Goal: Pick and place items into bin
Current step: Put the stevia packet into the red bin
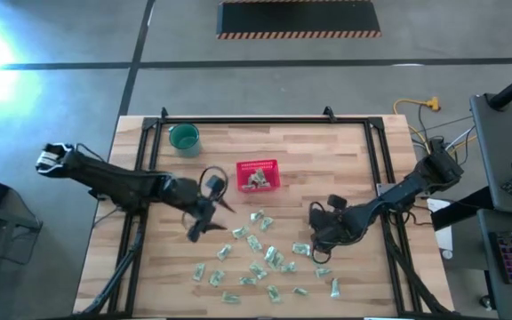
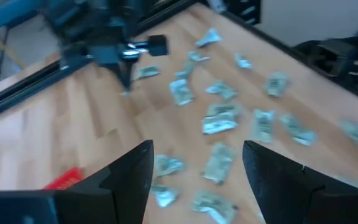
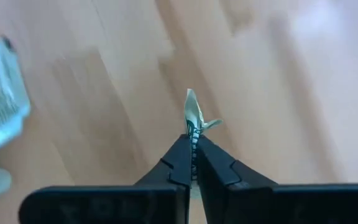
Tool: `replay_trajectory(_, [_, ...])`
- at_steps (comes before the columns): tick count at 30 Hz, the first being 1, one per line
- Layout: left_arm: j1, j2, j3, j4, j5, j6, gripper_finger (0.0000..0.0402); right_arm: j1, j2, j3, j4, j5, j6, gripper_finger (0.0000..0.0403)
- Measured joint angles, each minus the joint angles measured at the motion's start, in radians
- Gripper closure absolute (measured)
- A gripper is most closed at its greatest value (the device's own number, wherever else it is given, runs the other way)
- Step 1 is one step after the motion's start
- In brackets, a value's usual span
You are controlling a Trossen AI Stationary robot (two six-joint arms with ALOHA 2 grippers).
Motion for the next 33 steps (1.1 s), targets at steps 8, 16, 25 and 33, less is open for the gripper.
replay_trajectory(8, [-0.098, -0.066, -0.066, -0.047, -0.179, -0.169, 0.0172, -0.028, 0.0, 0.144, 0.032, 0.355, -0.402, 0.0394])
replay_trajectory(16, [-0.114, -0.024, -0.083, -0.094, -0.265, -0.391, 0.0172, -0.159, 0.0, 0.179, 0.307, 0.382, -0.847, 0.0394])
replay_trajectory(25, [-0.115, 0.15, -0.065, -0.089, -0.268, -0.52, 0.0173, -0.413, 0.0, 0.114, 0.565, 0.073, -1.161, 0.0394])
replay_trajectory(33, [-0.115, 0.248, -0.013, -0.063, -0.268, -0.525, 0.0173, -0.641, 0.01, 0.081, 0.747, -0.309, -1.253, 0.0394])
